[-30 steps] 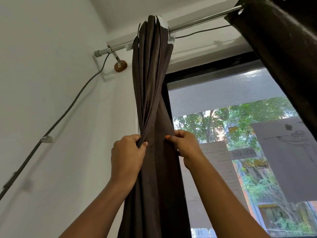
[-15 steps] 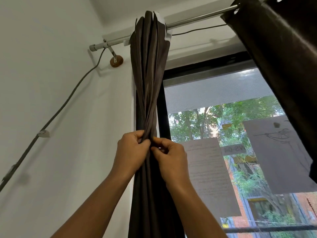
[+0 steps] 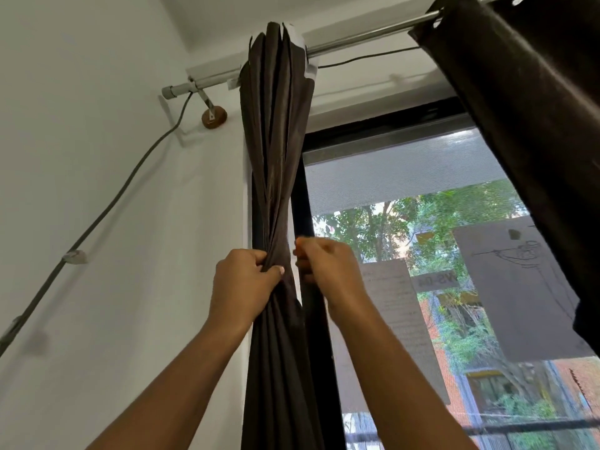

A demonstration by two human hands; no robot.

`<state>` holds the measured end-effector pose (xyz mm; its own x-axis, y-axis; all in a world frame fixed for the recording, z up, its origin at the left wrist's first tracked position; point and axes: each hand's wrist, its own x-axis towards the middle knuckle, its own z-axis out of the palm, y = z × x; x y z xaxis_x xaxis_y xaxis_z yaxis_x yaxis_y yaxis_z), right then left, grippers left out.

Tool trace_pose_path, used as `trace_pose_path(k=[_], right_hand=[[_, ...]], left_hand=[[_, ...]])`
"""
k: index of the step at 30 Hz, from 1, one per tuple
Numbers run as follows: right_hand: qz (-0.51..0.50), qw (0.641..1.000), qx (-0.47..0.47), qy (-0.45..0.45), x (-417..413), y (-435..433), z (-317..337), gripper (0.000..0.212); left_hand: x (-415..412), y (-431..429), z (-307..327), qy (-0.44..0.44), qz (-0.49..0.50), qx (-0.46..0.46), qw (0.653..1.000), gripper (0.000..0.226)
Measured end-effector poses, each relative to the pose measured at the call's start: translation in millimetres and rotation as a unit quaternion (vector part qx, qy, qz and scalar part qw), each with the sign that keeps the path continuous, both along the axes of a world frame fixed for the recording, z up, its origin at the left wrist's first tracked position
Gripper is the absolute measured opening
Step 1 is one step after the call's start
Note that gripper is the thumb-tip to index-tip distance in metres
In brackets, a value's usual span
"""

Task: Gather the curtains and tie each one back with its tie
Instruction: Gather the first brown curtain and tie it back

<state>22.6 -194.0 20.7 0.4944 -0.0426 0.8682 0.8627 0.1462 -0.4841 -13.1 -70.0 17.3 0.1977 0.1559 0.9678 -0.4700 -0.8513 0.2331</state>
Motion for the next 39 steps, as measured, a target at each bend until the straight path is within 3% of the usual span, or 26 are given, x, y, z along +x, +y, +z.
trace_pose_path(k=[2,4,6,8,9,11,13,15,18,22,28,35,37,39], right_hand=[[-0.033,0.997,-0.065,0.026,-7,4,33,0.046],[-0.041,0.979,-0.187,0.066,-15,12,54,0.066],[-0.096,0.959,-0.262,0.051,-14,20,60,0.053],[-0.179,0.949,-0.258,0.017,-6,23,56,0.023],[-0.200,0.948,-0.246,0.015,0,22,52,0.017],[-0.196,0.954,-0.225,0.016,7,18,43,0.019],[-0.179,0.960,-0.215,0.002,9,15,32,0.023],[-0.193,0.958,-0.212,-0.031,6,14,18,0.020],[-0.196,0.956,-0.210,-0.057,4,13,0,0.022],[-0.192,0.955,-0.221,-0.052,8,5,-16,0.024],[-0.203,0.955,-0.204,-0.071,10,3,-45,0.011],[-0.214,0.956,-0.175,-0.103,0,8,-51,0.015],[-0.215,0.955,-0.175,-0.102,-1,9,-52,0.015],[-0.217,0.955,-0.175,-0.098,-1,9,-53,0.014]], left_hand=[[3,-5,-8,-0.024,0.008,0.004,1.000,0.015],[6,-9,-17,-0.035,0.012,0.004,0.999,0.018],[9,-13,-24,-0.040,0.010,0.004,0.999,0.021],[7,-11,-29,-0.028,-0.024,0.004,0.999,0.022],[6,-7,-32,-0.006,-0.058,0.007,0.998,0.024],[3,7,-40,0.049,-0.164,-0.009,0.985,0.027],[2,25,-53,0.038,-0.240,-0.078,0.967,0.029],[7,42,-69,-0.003,-0.240,-0.166,0.957,0.026],[15,49,-86,0.052,-0.237,-0.241,0.940,0.028],[10,40,-92,0.125,-0.265,-0.205,0.934,0.032],[-10,30,-106,0.085,-0.234,-0.157,0.956,0.044],[-19,30,-118,0.044,-0.164,-0.187,0.968,0.020],[-23,32,-123,-0.017,-0.097,-0.136,0.986,0.027],[-27,38,-127,-0.078,-0.003,0.022,0.997,0.050]])
